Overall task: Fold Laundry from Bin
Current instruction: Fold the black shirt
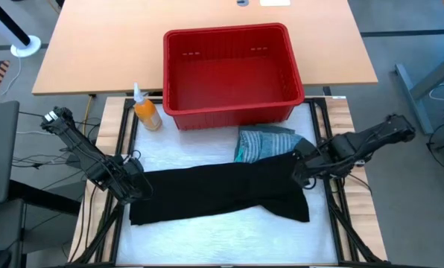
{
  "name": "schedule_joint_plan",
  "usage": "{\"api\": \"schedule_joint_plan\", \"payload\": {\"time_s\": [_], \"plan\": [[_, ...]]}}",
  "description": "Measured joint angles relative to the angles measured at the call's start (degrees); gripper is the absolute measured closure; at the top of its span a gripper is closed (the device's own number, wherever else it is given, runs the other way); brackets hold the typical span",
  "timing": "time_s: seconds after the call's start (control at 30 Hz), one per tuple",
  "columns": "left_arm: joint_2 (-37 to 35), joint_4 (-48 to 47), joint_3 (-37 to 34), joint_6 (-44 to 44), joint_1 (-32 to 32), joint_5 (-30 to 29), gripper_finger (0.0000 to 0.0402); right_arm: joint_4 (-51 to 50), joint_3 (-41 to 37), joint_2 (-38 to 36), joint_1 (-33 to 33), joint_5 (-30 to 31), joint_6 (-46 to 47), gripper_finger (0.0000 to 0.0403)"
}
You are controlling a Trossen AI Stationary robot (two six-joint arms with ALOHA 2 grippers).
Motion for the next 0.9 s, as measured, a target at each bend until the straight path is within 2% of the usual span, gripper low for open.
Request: {"api": "schedule_joint_plan", "payload": {"time_s": [0.3,0.57,0.8,0.9], "plan": [[0.0,1.3,0.0,-1.1,0.0,-0.4,0.0260,-4.6,0.0,2.2,-4.4,-7.1,-2.5,0.0261],[0.0,2.1,0.0,-1.1,0.0,0.0,0.0260,-4.7,1.3,1.6,-6.2,-7.5,-4.6,0.0180],[0.0,2.1,0.0,-0.6,0.0,0.9,0.0260,-3.9,9.2,-0.2,-7.1,-7.2,-5.9,0.0164],[0.0,2.1,0.0,-0.6,0.0,0.9,0.0260,-1.4,10.9,-0.3,-5.1,-7.1,-6.5,0.0164]]}}
